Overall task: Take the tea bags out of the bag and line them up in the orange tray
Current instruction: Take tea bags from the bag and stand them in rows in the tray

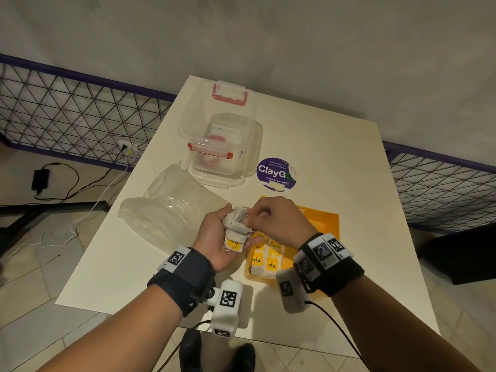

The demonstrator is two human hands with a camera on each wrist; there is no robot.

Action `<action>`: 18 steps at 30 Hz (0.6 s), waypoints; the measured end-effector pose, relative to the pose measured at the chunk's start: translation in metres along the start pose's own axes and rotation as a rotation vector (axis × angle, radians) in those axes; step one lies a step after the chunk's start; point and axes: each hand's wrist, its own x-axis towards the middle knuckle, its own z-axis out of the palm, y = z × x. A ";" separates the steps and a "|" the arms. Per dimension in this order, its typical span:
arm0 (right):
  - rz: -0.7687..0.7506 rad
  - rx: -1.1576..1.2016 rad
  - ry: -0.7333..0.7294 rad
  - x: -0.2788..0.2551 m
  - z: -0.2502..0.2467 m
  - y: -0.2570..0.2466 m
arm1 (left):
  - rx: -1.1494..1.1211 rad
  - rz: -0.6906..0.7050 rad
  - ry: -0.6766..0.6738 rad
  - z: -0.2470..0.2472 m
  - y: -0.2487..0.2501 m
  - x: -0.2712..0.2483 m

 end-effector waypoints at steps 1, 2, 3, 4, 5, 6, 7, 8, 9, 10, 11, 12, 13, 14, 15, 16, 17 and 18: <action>0.020 0.032 -0.006 0.000 0.001 -0.002 | -0.013 0.003 -0.008 -0.001 0.000 0.001; 0.029 0.037 -0.012 0.001 0.002 -0.003 | -0.026 0.002 -0.026 -0.002 -0.001 0.002; 0.036 0.026 -0.021 0.002 0.002 -0.004 | -0.040 0.002 -0.047 -0.002 -0.001 0.002; 0.042 0.027 -0.031 0.003 0.003 -0.006 | -0.049 0.004 -0.073 -0.001 -0.001 0.001; 0.050 0.035 -0.037 0.004 0.003 -0.006 | -0.049 0.006 -0.099 0.000 -0.001 0.001; 0.060 0.048 -0.038 0.005 0.004 -0.007 | -0.033 0.011 -0.117 0.001 0.000 0.001; 0.072 0.064 -0.038 0.006 0.003 -0.006 | -0.006 0.015 -0.127 0.002 0.001 0.000; 0.081 0.081 -0.038 0.006 0.002 -0.005 | 0.027 0.019 -0.132 0.003 0.001 -0.001; 0.088 0.099 -0.037 0.006 0.000 -0.005 | 0.060 0.025 -0.136 0.003 0.002 -0.002; 0.096 0.116 -0.036 0.006 -0.002 -0.005 | 0.094 0.035 -0.131 0.003 0.002 -0.003; 0.105 0.132 -0.028 0.005 -0.005 -0.004 | 0.119 0.045 -0.122 0.002 0.002 -0.003; 0.112 0.145 -0.014 0.005 -0.007 -0.004 | 0.137 0.054 -0.114 0.002 0.001 -0.004; 0.121 0.156 0.004 0.004 -0.010 -0.004 | 0.147 0.059 -0.110 0.001 0.000 -0.004; 0.131 0.167 0.019 0.004 -0.012 -0.004 | 0.151 0.069 -0.106 0.000 -0.001 -0.004; 0.147 0.179 0.029 0.005 -0.013 -0.003 | 0.147 0.078 -0.096 -0.001 -0.002 -0.003; 0.161 0.195 0.035 0.004 -0.015 -0.003 | 0.145 0.087 -0.078 -0.003 -0.002 -0.001; 0.176 0.214 0.042 0.005 -0.016 -0.003 | 0.143 0.093 -0.066 -0.004 -0.003 0.000; 0.180 0.234 0.053 0.005 -0.017 -0.002 | 0.146 0.097 -0.057 -0.004 -0.003 0.001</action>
